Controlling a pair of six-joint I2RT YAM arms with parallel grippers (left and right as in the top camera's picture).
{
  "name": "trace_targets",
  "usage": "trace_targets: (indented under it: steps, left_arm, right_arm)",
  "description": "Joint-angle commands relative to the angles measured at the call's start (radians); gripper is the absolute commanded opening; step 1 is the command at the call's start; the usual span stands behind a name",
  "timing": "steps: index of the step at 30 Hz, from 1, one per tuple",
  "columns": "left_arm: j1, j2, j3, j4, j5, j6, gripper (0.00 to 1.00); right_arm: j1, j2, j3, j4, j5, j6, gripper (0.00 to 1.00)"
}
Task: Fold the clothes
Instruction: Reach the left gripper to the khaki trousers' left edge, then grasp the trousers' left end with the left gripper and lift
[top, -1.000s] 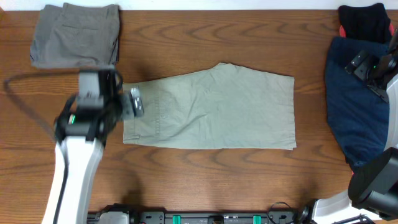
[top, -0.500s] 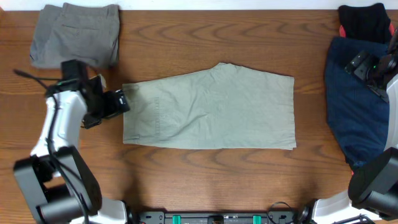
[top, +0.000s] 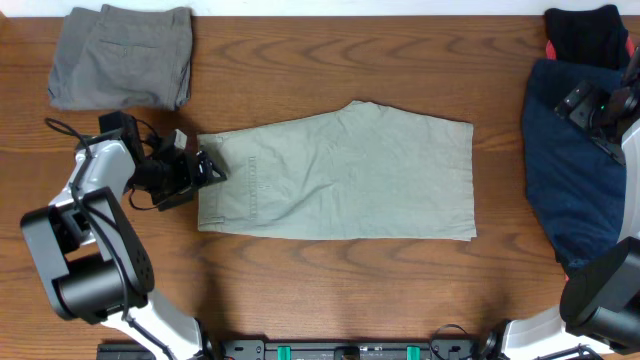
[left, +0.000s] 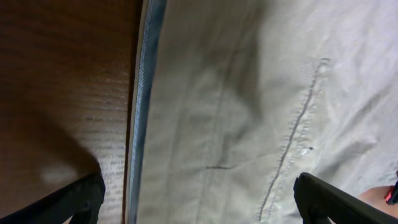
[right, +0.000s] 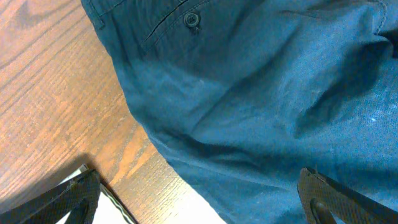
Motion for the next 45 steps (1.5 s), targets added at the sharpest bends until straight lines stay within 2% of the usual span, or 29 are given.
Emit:
trace_targets:
  steps: [1, 13, 15, 23, 29, 32, 36, 40, 45]
  left_arm:
    - [0.000, 0.046, 0.001, -0.001, 0.024, 0.034, 0.98]
    - [-0.024, 0.119, -0.043, 0.014, -0.008, 0.040, 1.00]
    - [-0.047, 0.129, -0.052, 0.015, -0.008, 0.040, 0.95]
    - [-0.120, 0.130, -0.057, 0.045, -0.009, 0.039, 0.56]
    - [-0.120, 0.130, -0.055, 0.049, -0.052, 0.004, 0.06]
    - [-0.116, 0.128, -0.049, 0.043, -0.149, -0.092, 0.06]
    - [-0.103, 0.121, -0.016, -0.002, -0.227, -0.156, 0.06]
    - [-0.092, 0.098, 0.058, -0.116, -0.341, -0.218, 0.06]
    - [-0.091, 0.041, 0.190, -0.281, -0.474, -0.241, 0.06]
  right_arm:
    - [0.006, 0.009, 0.012, -0.001, 0.014, -0.012, 0.99]
    - [0.006, 0.009, 0.012, -0.001, 0.013, -0.012, 0.99]
    - [0.006, 0.009, 0.012, -0.001, 0.013, -0.012, 0.99]
    - [0.006, 0.009, 0.012, -0.001, 0.014, -0.012, 0.99]
    - [0.006, 0.009, 0.012, -0.001, 0.013, -0.012, 0.99]
    - [0.006, 0.009, 0.012, -0.001, 0.013, -0.012, 0.99]
    - [0.006, 0.009, 0.012, 0.000, 0.013, -0.012, 0.99]
    - [0.006, 0.009, 0.012, -0.001, 0.013, -0.012, 0.99]
    - [0.006, 0.009, 0.012, -0.001, 0.013, -0.012, 0.99]
